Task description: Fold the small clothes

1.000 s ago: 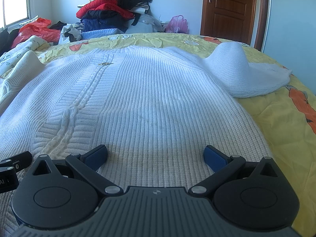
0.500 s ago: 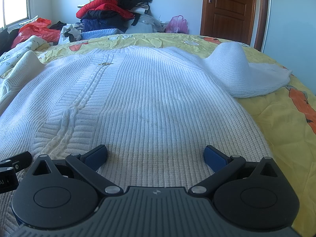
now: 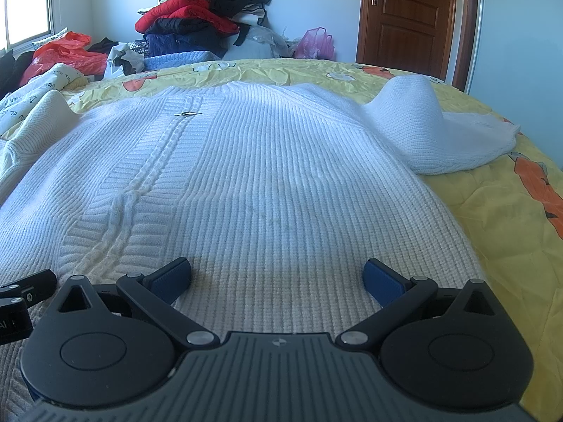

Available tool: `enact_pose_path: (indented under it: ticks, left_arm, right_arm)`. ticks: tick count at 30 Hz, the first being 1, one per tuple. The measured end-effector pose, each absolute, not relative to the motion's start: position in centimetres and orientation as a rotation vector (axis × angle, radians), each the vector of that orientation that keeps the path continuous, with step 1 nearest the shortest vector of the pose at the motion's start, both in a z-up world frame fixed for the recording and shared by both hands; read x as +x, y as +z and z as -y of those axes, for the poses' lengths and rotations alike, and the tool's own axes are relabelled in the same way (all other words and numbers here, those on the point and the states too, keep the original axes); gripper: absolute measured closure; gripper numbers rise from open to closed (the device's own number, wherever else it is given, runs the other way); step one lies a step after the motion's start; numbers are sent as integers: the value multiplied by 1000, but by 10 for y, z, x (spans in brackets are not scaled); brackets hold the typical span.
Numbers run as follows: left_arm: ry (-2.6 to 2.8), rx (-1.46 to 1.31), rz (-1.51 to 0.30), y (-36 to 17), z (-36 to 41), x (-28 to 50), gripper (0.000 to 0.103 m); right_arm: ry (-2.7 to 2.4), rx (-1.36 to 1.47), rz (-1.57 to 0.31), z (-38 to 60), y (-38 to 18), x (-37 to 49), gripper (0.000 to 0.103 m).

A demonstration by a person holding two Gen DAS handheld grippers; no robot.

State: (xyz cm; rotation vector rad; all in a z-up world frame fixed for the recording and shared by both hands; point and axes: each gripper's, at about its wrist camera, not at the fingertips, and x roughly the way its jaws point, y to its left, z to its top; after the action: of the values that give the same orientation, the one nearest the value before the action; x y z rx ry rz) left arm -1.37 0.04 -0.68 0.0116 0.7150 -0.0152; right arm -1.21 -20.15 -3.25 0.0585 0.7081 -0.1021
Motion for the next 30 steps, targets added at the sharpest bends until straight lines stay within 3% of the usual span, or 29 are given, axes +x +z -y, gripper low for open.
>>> enact_pose_path:
  ticks: [23,30]
  left_arm:
    - [-18,11,-715,-8,-1,-14,0]
    - [-17,12,-715,-7,-1,-14,0]
  right_arm:
    - [-5,51,-770,215,-14,-6,0]
    - [-47,161,-528,334,31,9,0]
